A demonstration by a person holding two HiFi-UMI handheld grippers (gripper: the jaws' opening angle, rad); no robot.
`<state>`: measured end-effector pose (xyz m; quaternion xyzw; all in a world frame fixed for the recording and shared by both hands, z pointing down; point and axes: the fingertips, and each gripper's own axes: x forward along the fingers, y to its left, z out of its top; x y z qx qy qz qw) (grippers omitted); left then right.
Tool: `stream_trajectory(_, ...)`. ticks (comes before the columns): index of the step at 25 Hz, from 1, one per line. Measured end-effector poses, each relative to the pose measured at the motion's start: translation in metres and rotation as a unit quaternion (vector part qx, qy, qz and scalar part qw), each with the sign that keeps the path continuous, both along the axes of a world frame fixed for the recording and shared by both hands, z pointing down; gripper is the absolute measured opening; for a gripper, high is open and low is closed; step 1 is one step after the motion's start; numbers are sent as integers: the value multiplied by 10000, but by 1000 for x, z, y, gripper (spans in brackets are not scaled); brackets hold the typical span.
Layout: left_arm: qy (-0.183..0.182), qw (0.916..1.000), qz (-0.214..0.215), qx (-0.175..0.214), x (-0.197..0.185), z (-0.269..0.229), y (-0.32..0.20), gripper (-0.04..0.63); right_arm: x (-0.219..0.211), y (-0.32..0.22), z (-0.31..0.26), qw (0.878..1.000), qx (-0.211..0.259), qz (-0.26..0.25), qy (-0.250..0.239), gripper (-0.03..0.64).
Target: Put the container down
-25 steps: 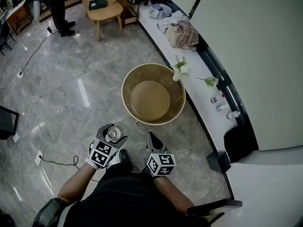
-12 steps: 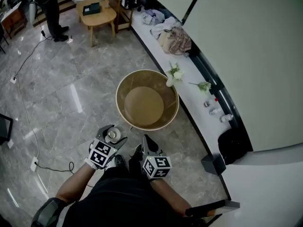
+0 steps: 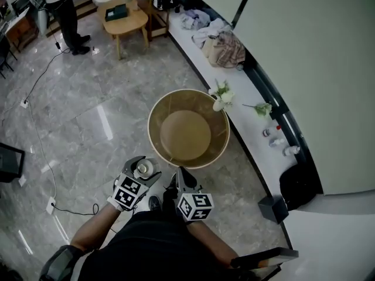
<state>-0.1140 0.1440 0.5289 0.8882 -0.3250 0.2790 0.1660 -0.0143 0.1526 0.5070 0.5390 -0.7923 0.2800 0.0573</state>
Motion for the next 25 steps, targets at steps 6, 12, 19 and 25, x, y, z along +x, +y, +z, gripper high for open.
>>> stream_trajectory(6,-80,9998,-114,-134,28,12,-52,338,28,-53,20,9997,-156,-181,-45,2)
stream_trajectory(12,-196,9990,-340,-223,46,19,-103,337,48,-106,28,9986,-217,-472,-27,2)
stream_trajectory(19,-210,9982,-542,-125,62,2,-135,338,61,-150,14,9977,-122,-648,-153,2)
stream_trajectory(25,-281,9966,-778,17,58,-10,-148,337,56,-176,-6,9960,144,-848,-250,2)
